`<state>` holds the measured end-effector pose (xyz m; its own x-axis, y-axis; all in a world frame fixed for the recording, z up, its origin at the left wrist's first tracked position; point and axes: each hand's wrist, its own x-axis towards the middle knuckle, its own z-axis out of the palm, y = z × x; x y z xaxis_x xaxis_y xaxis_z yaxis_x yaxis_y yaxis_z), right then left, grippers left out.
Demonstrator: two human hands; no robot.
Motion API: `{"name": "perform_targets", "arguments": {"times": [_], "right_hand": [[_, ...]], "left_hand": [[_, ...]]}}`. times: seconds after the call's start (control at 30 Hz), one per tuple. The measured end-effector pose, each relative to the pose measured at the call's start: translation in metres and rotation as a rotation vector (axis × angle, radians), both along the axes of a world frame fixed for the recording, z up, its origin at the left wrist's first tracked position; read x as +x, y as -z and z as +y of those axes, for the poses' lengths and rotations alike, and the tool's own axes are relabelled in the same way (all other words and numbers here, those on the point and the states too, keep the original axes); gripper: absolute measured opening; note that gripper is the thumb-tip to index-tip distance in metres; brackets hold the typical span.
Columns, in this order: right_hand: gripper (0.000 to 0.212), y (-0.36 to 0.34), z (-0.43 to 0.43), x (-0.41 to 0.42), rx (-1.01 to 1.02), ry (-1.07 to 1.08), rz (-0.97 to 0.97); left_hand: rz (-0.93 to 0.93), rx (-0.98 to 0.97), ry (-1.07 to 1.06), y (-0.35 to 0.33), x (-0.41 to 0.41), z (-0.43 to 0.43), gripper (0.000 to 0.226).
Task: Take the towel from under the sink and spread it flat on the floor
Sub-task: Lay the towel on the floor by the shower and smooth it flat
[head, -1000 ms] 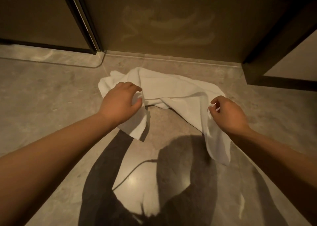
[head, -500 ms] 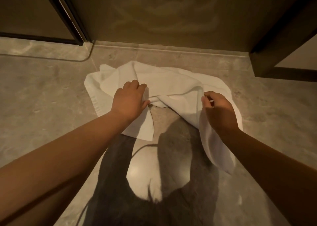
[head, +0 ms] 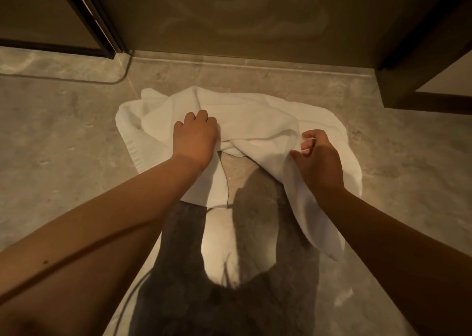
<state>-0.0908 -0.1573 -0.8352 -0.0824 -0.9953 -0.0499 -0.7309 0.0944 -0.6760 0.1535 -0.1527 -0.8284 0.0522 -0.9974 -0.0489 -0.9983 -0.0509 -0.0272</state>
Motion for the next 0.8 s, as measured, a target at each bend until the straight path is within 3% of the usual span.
{"name": "perform_targets", "arguments": {"times": [0.17,0.37,0.57,0.8], "right_hand": [[0.021,0.0,-0.001,-0.001,0.006,-0.002,0.007],[0.014,-0.005,0.002,0.0,-0.013,-0.026,-0.029],[0.015,-0.008,0.006,-0.003,-0.019,-0.041,-0.037],[0.018,-0.01,0.006,-0.002,-0.016,-0.017,-0.035]], "left_hand": [[0.026,0.025,0.002,0.002,0.004,0.001,0.036],[-0.041,-0.006,-0.004,0.004,0.004,0.001,0.019],[0.029,-0.023,0.028,0.006,0.01,-0.001,0.036],[0.022,-0.066,0.042,0.013,0.007,-0.001,0.024]]}}
